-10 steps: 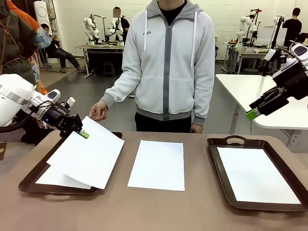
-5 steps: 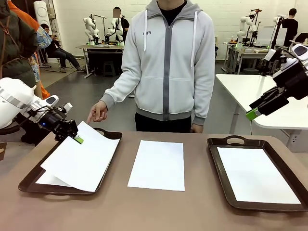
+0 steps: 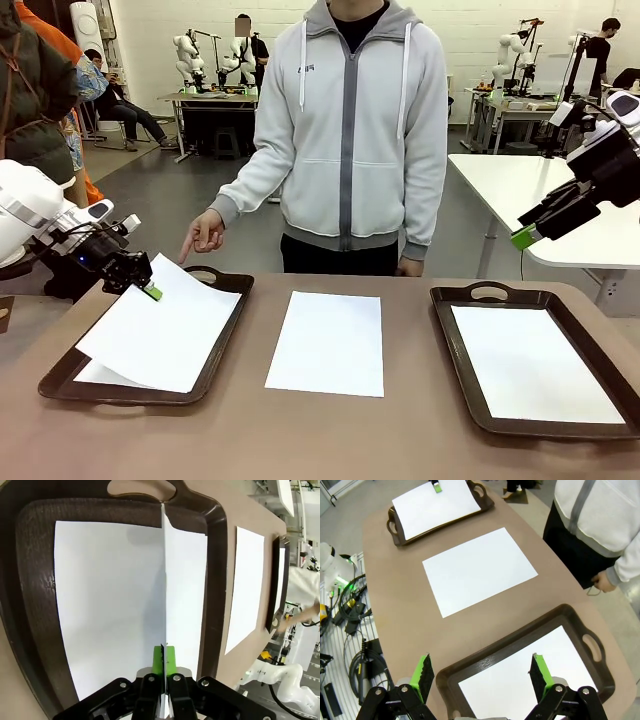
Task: Sort the A4 documents.
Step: Place the A4 Paper in the designated Handle tray.
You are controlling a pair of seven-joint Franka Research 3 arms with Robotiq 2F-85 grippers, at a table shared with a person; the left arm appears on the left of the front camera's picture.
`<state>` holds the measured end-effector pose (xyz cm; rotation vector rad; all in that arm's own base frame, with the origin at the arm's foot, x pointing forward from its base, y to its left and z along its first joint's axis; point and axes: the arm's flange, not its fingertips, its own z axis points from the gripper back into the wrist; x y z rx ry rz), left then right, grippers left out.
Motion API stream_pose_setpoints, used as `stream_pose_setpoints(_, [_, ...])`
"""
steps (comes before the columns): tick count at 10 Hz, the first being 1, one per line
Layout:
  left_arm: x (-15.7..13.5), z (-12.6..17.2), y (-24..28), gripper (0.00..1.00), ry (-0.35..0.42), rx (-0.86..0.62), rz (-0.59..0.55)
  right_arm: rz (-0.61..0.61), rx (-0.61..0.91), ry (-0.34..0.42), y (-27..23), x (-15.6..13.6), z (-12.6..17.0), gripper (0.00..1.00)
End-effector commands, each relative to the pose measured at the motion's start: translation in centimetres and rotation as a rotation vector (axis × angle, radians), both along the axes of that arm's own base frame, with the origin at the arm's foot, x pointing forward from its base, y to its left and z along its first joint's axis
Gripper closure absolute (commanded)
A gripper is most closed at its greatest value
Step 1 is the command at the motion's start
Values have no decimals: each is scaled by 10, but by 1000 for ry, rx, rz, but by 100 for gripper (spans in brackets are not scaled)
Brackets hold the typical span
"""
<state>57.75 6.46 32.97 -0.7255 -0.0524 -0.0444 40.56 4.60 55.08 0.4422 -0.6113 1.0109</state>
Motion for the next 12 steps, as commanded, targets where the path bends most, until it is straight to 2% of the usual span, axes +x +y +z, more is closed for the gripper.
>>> stream_pose_setpoints(1, [4, 1, -1, 80, 34, 56, 12, -4, -12, -1, 1, 0, 0, 0])
stream_pose_setpoints(2, [3, 5, -2, 68, 27, 66, 11, -4, -12, -1, 1, 0, 0, 0])
stream_pose_setpoints(9, [-12, 26, 2, 2, 11, 160, 54, -4, -12, -1, 1, 0, 0, 0])
stream_pose_setpoints(12, [-22, 31, 4, 0, -6, 156, 61, -4, -12, -1, 1, 0, 0, 0])
